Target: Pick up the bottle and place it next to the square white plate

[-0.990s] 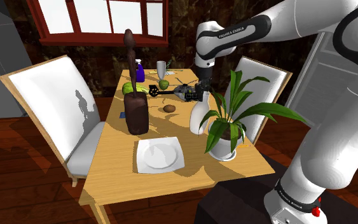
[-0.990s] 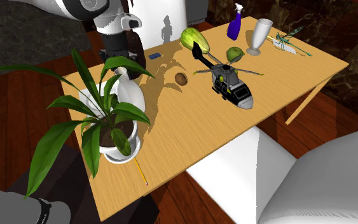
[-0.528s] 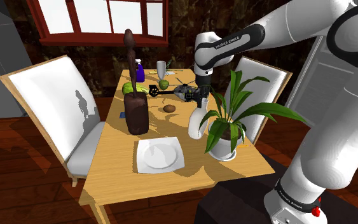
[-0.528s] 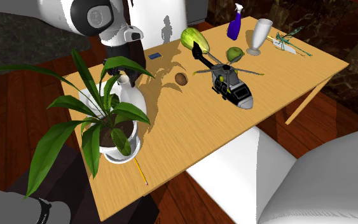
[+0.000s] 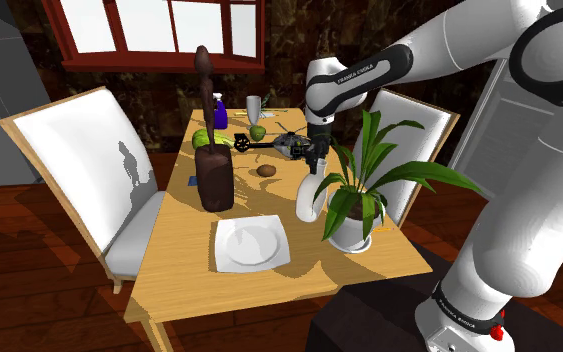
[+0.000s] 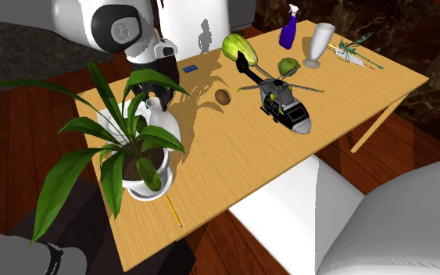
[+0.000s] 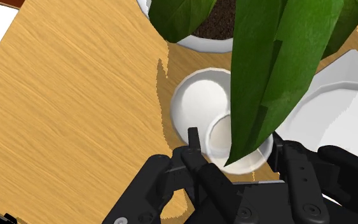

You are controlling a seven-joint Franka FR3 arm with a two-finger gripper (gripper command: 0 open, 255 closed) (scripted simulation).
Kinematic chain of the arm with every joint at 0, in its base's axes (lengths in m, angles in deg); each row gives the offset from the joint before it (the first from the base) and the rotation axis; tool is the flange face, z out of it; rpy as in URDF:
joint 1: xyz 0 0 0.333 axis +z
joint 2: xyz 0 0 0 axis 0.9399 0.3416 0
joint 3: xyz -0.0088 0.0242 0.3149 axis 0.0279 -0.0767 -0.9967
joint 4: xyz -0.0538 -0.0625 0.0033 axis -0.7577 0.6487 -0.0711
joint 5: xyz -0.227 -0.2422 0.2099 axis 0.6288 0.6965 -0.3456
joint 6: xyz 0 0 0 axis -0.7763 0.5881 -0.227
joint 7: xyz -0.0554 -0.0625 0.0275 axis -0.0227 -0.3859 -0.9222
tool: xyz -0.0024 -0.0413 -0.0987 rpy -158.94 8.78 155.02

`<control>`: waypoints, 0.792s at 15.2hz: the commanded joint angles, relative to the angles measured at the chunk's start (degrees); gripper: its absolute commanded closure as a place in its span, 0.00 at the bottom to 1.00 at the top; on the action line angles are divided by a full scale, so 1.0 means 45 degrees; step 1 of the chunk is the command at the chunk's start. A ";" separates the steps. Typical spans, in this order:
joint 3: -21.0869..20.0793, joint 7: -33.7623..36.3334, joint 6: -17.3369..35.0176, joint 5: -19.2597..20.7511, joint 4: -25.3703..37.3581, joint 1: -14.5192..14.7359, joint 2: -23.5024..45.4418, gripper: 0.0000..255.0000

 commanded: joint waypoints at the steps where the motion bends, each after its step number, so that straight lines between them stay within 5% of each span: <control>1: 0.0000 -0.0001 0.0006 0.0000 0.0000 0.0000 -0.0002 1.00; 2: 0.0000 -0.0001 0.0006 0.0000 0.0000 0.0000 -0.0002 1.00; 3: 0.0000 -0.0001 0.0007 0.0000 0.0000 0.0000 -0.0001 0.00; 8: 0.0000 -0.0001 0.0006 0.0000 0.0001 0.0000 -0.0001 0.00; 12: -0.0033 0.0038 -0.1607 0.0042 0.1234 0.0027 -0.0385 0.00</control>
